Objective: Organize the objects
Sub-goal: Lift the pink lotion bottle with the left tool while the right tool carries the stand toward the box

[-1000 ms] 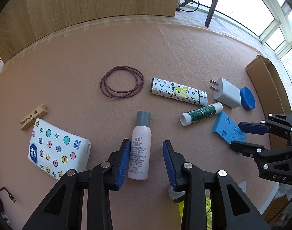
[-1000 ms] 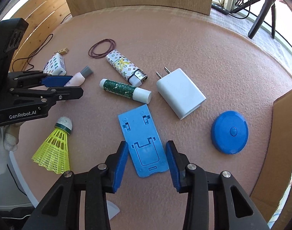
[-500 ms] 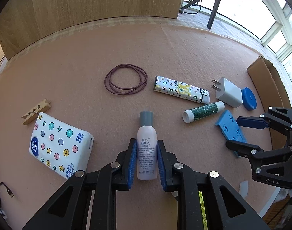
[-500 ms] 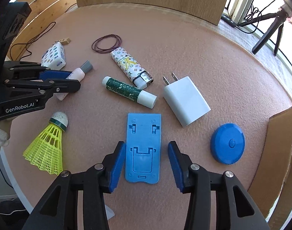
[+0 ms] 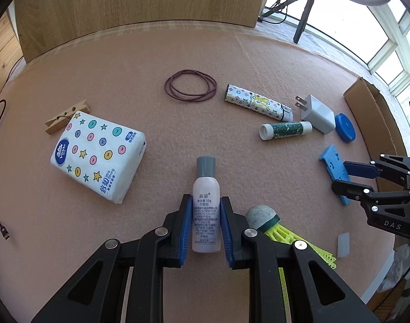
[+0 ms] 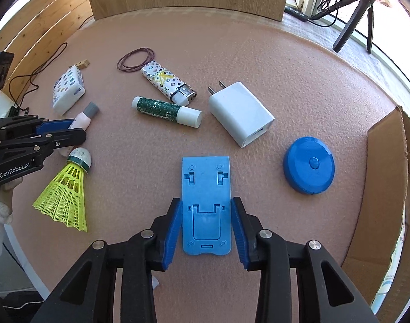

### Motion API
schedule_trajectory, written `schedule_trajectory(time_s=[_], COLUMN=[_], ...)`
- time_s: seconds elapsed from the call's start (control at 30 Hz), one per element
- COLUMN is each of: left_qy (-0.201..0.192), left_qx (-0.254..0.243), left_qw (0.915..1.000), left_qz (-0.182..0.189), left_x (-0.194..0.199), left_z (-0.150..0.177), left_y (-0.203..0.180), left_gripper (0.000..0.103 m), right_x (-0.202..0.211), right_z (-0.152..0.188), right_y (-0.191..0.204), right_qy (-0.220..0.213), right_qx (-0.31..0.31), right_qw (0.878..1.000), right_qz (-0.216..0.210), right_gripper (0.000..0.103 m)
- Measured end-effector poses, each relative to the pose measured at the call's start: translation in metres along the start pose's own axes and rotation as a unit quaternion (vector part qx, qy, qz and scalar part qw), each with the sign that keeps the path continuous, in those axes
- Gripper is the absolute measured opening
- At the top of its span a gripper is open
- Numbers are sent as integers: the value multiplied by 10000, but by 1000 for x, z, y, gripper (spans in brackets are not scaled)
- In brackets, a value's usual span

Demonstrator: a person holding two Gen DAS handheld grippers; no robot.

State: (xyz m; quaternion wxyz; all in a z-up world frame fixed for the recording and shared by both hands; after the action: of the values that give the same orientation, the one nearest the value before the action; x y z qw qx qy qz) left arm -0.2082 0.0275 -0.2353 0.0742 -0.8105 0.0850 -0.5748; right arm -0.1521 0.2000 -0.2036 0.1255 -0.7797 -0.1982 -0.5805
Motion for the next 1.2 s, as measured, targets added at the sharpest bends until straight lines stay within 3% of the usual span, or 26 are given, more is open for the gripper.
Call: schedule_trajectory(time_s=[0.3, 0.47, 0.63, 0.87, 1.2], left_qy=[-157, -195, -343, -630, -841], left_qx=[462, 666, 747, 505, -125], left_qw=[9988, 9975, 9965, 9963, 9938], left_qz=[35, 102, 153, 294, 717], left_x=[10, 26, 45, 90, 114], left_z=[27, 53, 56, 52, 31], left_y=[6, 0, -1, -17, -97], left_gripper=[22, 22, 22, 22, 22], right_x=[11, 23, 43, 75, 124], right_z=[28, 33, 38, 39, 57], right_y=[-8, -7, -7, -10, -37], right_qy=[-323, -475, -658, -955, -1381], right_qx=[-758, -821, -819, -930, -1269], right_qw=[9965, 9955, 9945, 9911, 9817], right_qz=[-146, -58, 34, 66, 322], right_gripper=[33, 33, 33, 33, 33])
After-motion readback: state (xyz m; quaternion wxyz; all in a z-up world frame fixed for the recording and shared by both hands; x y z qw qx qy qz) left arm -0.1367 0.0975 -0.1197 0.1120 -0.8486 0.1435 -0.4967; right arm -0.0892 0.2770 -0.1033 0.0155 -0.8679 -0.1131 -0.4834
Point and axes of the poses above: each gripper's, at about its wrist camera, not at the fingertips, and x roughly against the way its jaws point, y to its left, z to its underside, the point moved 6 cm from there along -x, roughly the way its jaws point, and after that the axes turned 8 degrees about x, right-handed, at the moved point
